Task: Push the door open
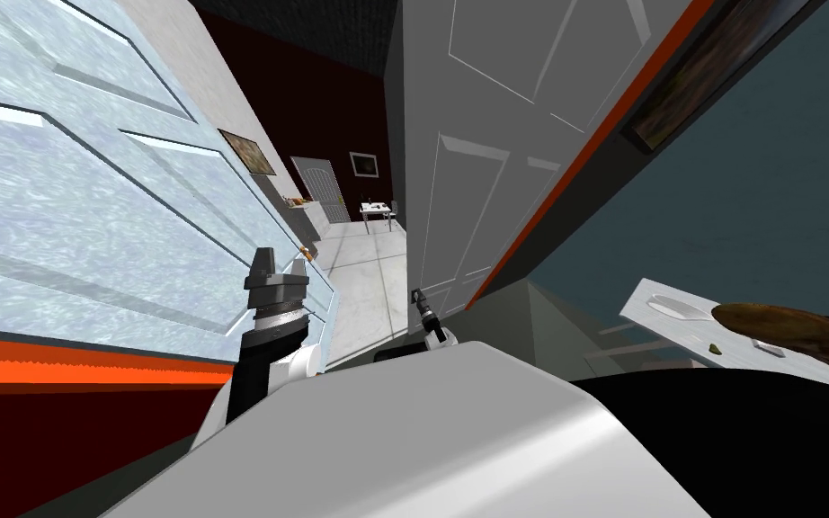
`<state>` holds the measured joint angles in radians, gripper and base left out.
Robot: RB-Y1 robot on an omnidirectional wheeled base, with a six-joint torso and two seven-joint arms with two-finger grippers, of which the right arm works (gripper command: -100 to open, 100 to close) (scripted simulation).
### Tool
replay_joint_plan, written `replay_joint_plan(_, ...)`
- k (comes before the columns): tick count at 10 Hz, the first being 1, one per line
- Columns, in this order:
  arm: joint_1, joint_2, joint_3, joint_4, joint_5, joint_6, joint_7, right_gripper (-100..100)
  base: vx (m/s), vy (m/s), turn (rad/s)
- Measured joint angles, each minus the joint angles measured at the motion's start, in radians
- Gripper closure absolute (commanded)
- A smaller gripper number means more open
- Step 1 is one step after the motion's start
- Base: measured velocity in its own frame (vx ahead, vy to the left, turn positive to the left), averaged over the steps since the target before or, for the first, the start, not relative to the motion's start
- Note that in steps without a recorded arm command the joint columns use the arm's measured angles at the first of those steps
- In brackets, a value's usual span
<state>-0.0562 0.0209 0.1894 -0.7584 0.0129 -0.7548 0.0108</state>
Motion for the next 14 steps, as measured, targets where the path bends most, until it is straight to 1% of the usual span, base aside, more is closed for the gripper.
replay_joint_plan(1, 0.002, 0.002, 0.000, -0.002, 0.000, 0.001, 0.000, 100, -0.013, -0.002, 0.010)
replay_joint_plan(6, 0.000, 0.000, 0.000, 0.001, 0.000, 0.002, 0.000, 100, -0.011, -0.003, 0.001)
replay_joint_plan(7, 0.001, 0.000, 0.000, 0.001, 0.000, 0.002, 0.000, 100, 0.082, 0.039, -0.012)
replay_joint_plan(8, 0.002, -0.005, -0.001, 0.008, -0.001, 0.001, 0.000, 100, 0.142, 0.055, -0.033)
replay_joint_plan(10, -0.001, -0.009, -0.010, 0.021, -0.005, 0.000, 0.006, 100, 0.167, 0.057, -0.023)
replay_joint_plan(11, -0.005, -0.014, -0.016, 0.023, -0.007, 0.000, 0.008, 100, 0.178, 0.066, -0.041)
replay_joint_plan(12, 0.009, -0.020, -0.019, -0.004, -0.008, 0.008, 0.011, 100, 0.190, 0.118, -0.045)
replay_joint_plan(14, 0.002, -0.039, -0.043, -0.011, -0.019, 0.020, 0.015, 100, 0.224, 0.077, -0.104)
